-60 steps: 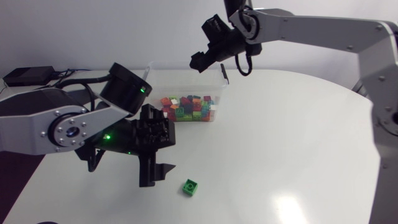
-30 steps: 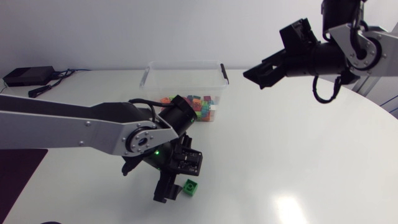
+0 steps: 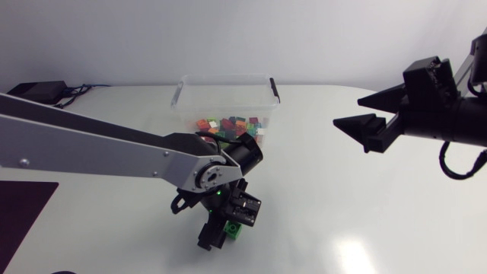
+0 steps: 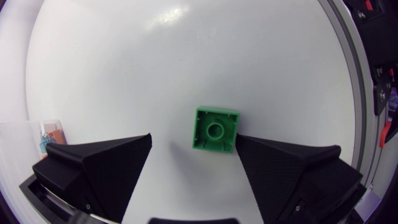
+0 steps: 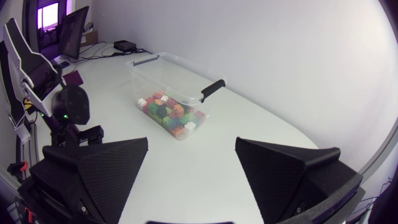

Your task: Place the duplo bricks in the container

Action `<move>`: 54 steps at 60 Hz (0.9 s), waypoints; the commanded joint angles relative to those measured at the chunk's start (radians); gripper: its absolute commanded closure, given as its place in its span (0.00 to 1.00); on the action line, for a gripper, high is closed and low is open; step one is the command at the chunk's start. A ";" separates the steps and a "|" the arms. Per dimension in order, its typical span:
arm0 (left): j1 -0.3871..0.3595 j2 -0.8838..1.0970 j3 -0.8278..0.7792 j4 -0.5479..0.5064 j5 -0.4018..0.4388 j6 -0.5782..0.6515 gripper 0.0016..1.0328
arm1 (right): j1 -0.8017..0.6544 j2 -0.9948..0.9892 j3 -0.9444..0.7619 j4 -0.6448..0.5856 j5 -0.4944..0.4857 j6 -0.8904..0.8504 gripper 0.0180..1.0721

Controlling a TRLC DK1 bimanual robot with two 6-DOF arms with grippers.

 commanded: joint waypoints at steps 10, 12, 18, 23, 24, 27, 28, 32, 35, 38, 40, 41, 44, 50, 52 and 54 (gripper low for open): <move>-0.002 0.070 0.084 -0.083 -0.026 0.051 0.13 | -0.048 -0.158 -0.107 -0.068 -0.043 -0.056 0.04; 0.000 0.072 0.088 -0.087 -0.026 0.051 0.13 | -0.051 -0.175 -0.115 -0.071 -0.045 -0.057 0.04; -0.006 0.078 0.093 -0.101 -0.026 0.049 0.13 | -0.068 -0.192 -0.127 -0.080 -0.059 -0.065 0.04; -0.011 0.078 0.090 -0.103 -0.026 0.049 0.17 | -0.077 -0.199 -0.139 -0.081 -0.065 -0.071 0.04; -0.012 0.078 0.090 -0.103 -0.026 0.048 0.19 | -0.080 -0.201 -0.141 -0.083 -0.068 -0.073 0.04; -0.015 0.081 0.092 -0.103 -0.026 0.046 0.20 | -0.088 -0.207 -0.147 -0.092 -0.080 -0.080 0.04; -0.015 0.081 0.092 -0.103 -0.024 0.046 0.20 | -0.091 -0.210 -0.149 -0.092 -0.083 -0.082 0.04; -0.018 0.087 0.095 -0.103 -0.024 0.041 0.20 | -0.093 -0.227 -0.158 -0.098 -0.083 -0.083 0.04; -0.023 0.092 0.096 -0.103 -0.024 0.040 0.28 | -0.096 -0.242 -0.162 -0.106 -0.083 -0.088 0.04; -0.026 0.096 0.098 -0.103 -0.024 0.037 0.38 | -0.099 -0.259 -0.170 -0.115 -0.083 -0.093 0.04; -0.029 0.099 0.098 -0.103 -0.024 0.037 0.43 | -0.102 -0.268 -0.173 -0.121 -0.083 -0.097 0.04; -0.031 0.099 0.098 -0.103 -0.024 0.037 0.45 | -0.102 -0.271 -0.176 -0.123 -0.083 -0.099 0.04; -0.035 0.102 0.098 -0.103 -0.024 0.035 0.52 | -0.108 -0.282 -0.181 -0.132 -0.083 -0.109 0.04; -0.038 0.107 0.104 -0.103 -0.024 0.031 0.70 | -0.120 -0.297 -0.190 -0.147 -0.086 -0.122 0.04; -0.040 0.109 0.102 -0.103 -0.023 0.026 0.77 | -0.123 -0.305 -0.193 -0.149 -0.088 -0.123 0.04; -0.041 0.109 0.101 -0.104 -0.023 0.022 0.77 | -0.125 -0.310 -0.195 -0.153 -0.089 -0.125 0.04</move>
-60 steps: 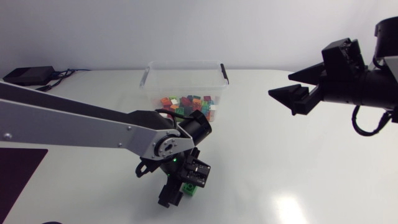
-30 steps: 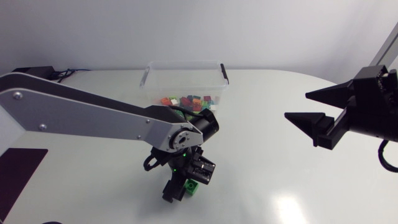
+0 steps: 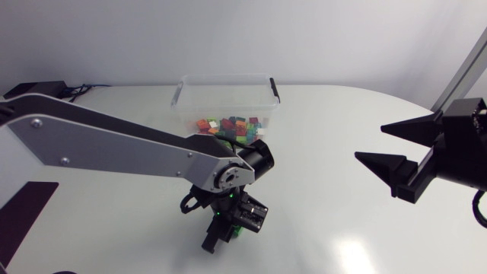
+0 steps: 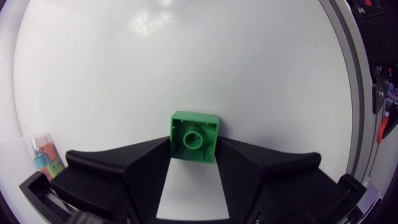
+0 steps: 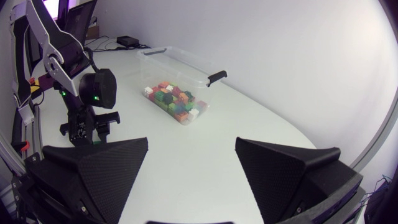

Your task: Place the duplo bricks in the container

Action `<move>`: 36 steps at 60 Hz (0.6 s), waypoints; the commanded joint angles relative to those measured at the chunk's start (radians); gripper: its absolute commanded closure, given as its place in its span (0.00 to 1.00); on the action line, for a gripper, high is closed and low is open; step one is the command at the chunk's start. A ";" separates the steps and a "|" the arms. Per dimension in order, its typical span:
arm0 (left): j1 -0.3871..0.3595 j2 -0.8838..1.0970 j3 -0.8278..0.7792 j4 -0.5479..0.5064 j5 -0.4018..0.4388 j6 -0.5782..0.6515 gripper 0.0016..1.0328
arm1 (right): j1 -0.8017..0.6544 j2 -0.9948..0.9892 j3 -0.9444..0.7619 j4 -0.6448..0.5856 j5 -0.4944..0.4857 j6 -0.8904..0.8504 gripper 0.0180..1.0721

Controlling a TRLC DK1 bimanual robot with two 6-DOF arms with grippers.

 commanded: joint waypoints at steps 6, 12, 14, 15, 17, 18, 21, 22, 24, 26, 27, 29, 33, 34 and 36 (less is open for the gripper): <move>-0.006 0.020 0.039 -0.051 -0.002 -0.008 0.78 | -0.021 -0.030 -0.024 -0.033 -0.013 -0.035 0.04; 0.016 -0.025 0.069 -0.094 0.022 -0.030 0.78 | -0.029 -0.042 -0.027 -0.040 -0.015 -0.034 0.04; 0.027 -0.044 0.081 -0.105 0.028 -0.040 0.78 | -0.037 -0.047 -0.033 -0.039 -0.015 -0.031 0.04; 0.033 -0.055 0.088 -0.110 0.035 -0.047 0.78 | -0.041 -0.048 -0.035 -0.039 -0.015 -0.031 0.04; 0.048 -0.078 0.108 -0.119 0.050 -0.067 0.78 | -0.051 -0.053 -0.042 -0.031 -0.015 -0.023 0.04; 0.063 -0.095 0.124 -0.123 0.059 -0.079 0.77 | -0.055 -0.058 -0.047 -0.026 -0.013 -0.018 0.04; 0.094 -0.124 0.159 -0.126 0.085 -0.108 0.77 | -0.066 -0.067 -0.058 -0.010 -0.005 -0.005 0.04; 0.103 -0.129 0.170 -0.126 0.091 -0.119 0.77 | -0.069 -0.071 -0.062 -0.002 -0.002 0.002 0.04; 0.129 -0.144 0.196 -0.126 0.100 -0.140 0.77 | -0.081 -0.082 -0.073 0.015 0.005 0.012 0.04; 0.163 -0.155 0.236 -0.126 0.105 -0.168 0.77 | -0.090 -0.093 -0.085 0.032 0.022 0.025 0.04; 0.179 -0.158 0.253 -0.125 0.111 -0.180 0.77 | -0.092 -0.098 -0.090 0.036 0.028 0.029 0.04; 0.208 -0.160 0.291 -0.125 0.127 -0.206 0.77 | -0.092 -0.107 -0.104 0.059 0.051 0.048 0.04; 0.258 -0.158 0.354 -0.117 0.142 -0.257 0.76 | -0.092 -0.122 -0.125 0.075 0.079 0.052 0.04; 0.264 -0.158 0.365 -0.114 0.146 -0.266 0.76 | -0.092 -0.128 -0.133 0.084 0.090 0.055 0.04; 0.287 -0.156 0.389 -0.087 0.153 -0.300 0.76 | -0.092 -0.134 -0.142 0.093 0.104 0.065 0.04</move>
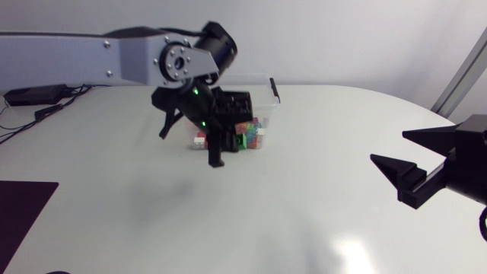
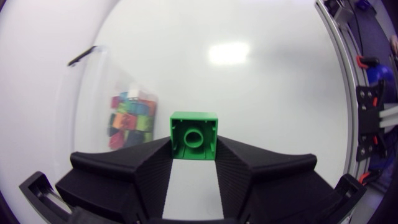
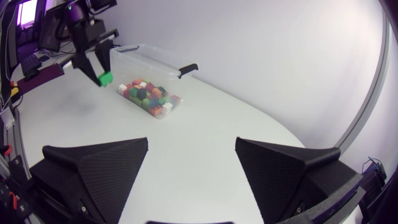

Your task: Place the duplo bricks in the container

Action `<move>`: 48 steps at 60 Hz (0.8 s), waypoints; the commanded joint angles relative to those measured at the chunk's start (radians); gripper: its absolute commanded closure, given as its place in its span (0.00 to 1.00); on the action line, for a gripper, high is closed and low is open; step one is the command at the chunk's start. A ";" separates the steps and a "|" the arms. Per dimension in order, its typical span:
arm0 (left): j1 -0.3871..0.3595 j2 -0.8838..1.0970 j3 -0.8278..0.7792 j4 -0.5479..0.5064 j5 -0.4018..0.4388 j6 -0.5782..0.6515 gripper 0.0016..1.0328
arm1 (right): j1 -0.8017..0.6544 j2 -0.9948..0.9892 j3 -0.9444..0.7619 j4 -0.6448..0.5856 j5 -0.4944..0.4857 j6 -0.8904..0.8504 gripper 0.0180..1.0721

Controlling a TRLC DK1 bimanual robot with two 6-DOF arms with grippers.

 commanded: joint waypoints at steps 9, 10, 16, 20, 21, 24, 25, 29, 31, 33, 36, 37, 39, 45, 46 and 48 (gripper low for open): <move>0.101 0.029 0.122 0.160 0.014 -0.223 0.74 | -0.005 -0.069 -0.093 0.081 0.092 0.055 0.04; 0.104 0.035 0.130 0.166 0.014 -0.232 0.74 | -0.005 -0.077 -0.101 0.087 0.104 0.058 0.04; 0.121 0.066 0.167 0.197 0.011 -0.288 0.74 | -0.005 -0.150 -0.145 0.128 0.155 0.088 0.04; 0.132 0.083 0.180 0.246 -0.010 -0.332 0.73 | -0.005 -0.219 -0.188 0.167 0.193 0.102 0.04; 0.133 0.086 0.182 0.253 -0.012 -0.338 0.73 | -0.005 -0.229 -0.196 0.170 0.198 0.105 0.04; 0.144 0.100 0.197 0.272 -0.020 -0.367 0.73 | -0.005 -0.276 -0.226 0.179 0.213 0.133 0.04; 0.149 0.106 0.202 0.283 -0.021 -0.381 0.73 | -0.005 -0.285 -0.232 0.181 0.216 0.141 0.04; 0.161 0.121 0.205 0.309 -0.024 -0.407 0.73 | -0.005 -0.325 -0.259 0.187 0.221 0.168 0.04; 0.167 0.124 0.203 0.323 -0.029 -0.418 0.73 | -0.005 -0.351 -0.272 0.194 0.228 0.176 0.04; 0.176 0.126 0.200 0.346 -0.036 -0.439 0.73 | -0.005 -0.391 -0.289 0.204 0.254 0.193 0.04; 0.187 0.127 0.197 0.369 -0.036 -0.462 0.73 | -0.002 -0.417 -0.297 0.204 0.265 0.207 0.04; 0.190 0.127 0.197 0.376 -0.036 -0.470 0.73 | -0.002 -0.428 -0.301 0.204 0.276 0.207 0.04; 0.198 0.132 0.197 0.392 -0.036 -0.485 0.73 | 0.002 -0.433 -0.306 0.205 0.294 0.208 0.04; 0.218 0.155 0.202 0.428 -0.044 -0.538 0.72 | 0.009 -0.460 -0.335 0.224 0.326 0.220 0.04; 0.222 0.164 0.208 0.430 -0.046 -0.547 0.71 | 0.008 -0.466 -0.340 0.222 0.328 0.222 0.04; 0.230 0.176 0.214 0.438 -0.050 -0.570 0.71 | 0.009 -0.479 -0.351 0.222 0.340 0.223 0.04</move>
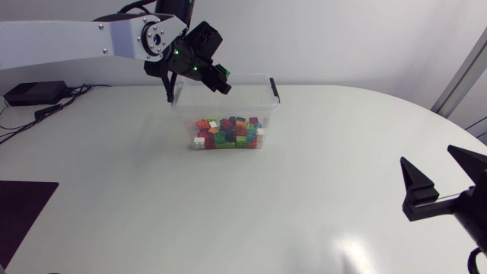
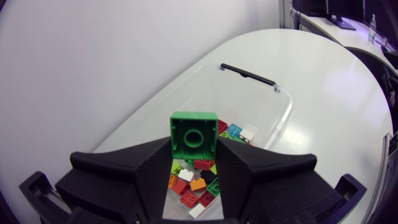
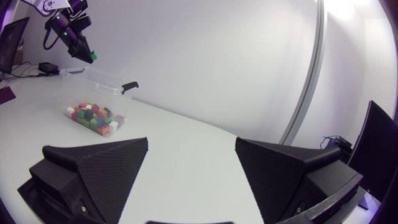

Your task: Place the duplo bricks in the container

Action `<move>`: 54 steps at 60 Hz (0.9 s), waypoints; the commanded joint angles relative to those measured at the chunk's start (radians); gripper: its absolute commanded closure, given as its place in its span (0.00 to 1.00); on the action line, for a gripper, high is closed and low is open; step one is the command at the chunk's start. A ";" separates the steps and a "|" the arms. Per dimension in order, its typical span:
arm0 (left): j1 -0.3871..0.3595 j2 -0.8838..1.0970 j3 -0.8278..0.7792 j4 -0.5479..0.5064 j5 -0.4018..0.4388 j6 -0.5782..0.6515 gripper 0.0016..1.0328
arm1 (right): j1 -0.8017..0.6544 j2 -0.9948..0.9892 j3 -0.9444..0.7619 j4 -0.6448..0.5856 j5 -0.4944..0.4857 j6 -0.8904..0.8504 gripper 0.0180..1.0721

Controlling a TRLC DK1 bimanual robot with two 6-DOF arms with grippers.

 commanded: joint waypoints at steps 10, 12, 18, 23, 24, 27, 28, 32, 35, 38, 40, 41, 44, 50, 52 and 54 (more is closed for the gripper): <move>0.039 0.093 0.056 0.068 -0.022 -0.148 0.70 | 0.015 -0.165 -0.109 -0.012 0.071 0.116 0.04; 0.046 0.103 0.059 0.080 -0.023 -0.167 0.70 | 0.018 -0.163 -0.111 -0.013 0.079 0.127 0.04; 0.058 0.133 0.061 0.105 -0.025 -0.223 0.68 | 0.021 -0.163 -0.123 -0.009 0.094 0.142 0.04; 0.061 0.146 0.062 0.118 -0.028 -0.252 0.66 | 0.025 -0.165 -0.131 -0.010 0.095 0.144 0.04; 0.062 0.150 0.062 0.118 -0.031 -0.260 0.66 | 0.031 -0.165 -0.132 -0.009 0.097 0.145 0.04; 0.062 0.159 0.061 0.121 -0.032 -0.281 0.63 | 0.047 -0.163 -0.139 0.014 0.102 0.145 0.04; 0.064 0.160 0.061 0.123 -0.032 -0.284 0.62 | 0.050 -0.163 -0.139 0.018 0.102 0.145 0.04; 0.064 0.179 0.064 0.131 -0.036 -0.313 0.57 | 0.054 -0.165 -0.149 0.030 0.103 0.144 0.04; 0.062 0.191 0.064 0.132 -0.036 -0.324 0.47 | 0.058 -0.165 -0.149 0.044 0.109 0.130 0.04; 0.061 0.199 0.064 0.132 -0.036 -0.329 0.34 | 0.059 -0.165 -0.152 0.048 0.125 0.126 0.04; 0.059 0.205 0.064 0.132 -0.036 -0.332 0.21 | 0.062 -0.165 -0.157 0.048 0.131 0.124 0.04; 0.059 0.208 0.065 0.134 -0.037 -0.333 0.14 | 0.065 -0.165 -0.162 0.048 0.131 0.124 0.04; 0.061 0.211 0.065 0.135 -0.037 -0.344 0.04 | 0.079 -0.165 -0.168 0.050 0.134 0.115 0.04; 0.055 0.217 0.065 0.140 -0.069 -0.356 0.04 | 0.130 -0.165 -0.185 0.053 0.166 0.086 0.04; 0.052 0.212 0.069 0.138 -0.094 -0.356 0.04 | 0.142 -0.165 -0.186 0.056 0.178 0.083 0.04; 0.049 0.199 0.064 0.138 -0.112 -0.356 0.04 | 0.147 -0.165 -0.189 0.056 0.186 0.081 0.04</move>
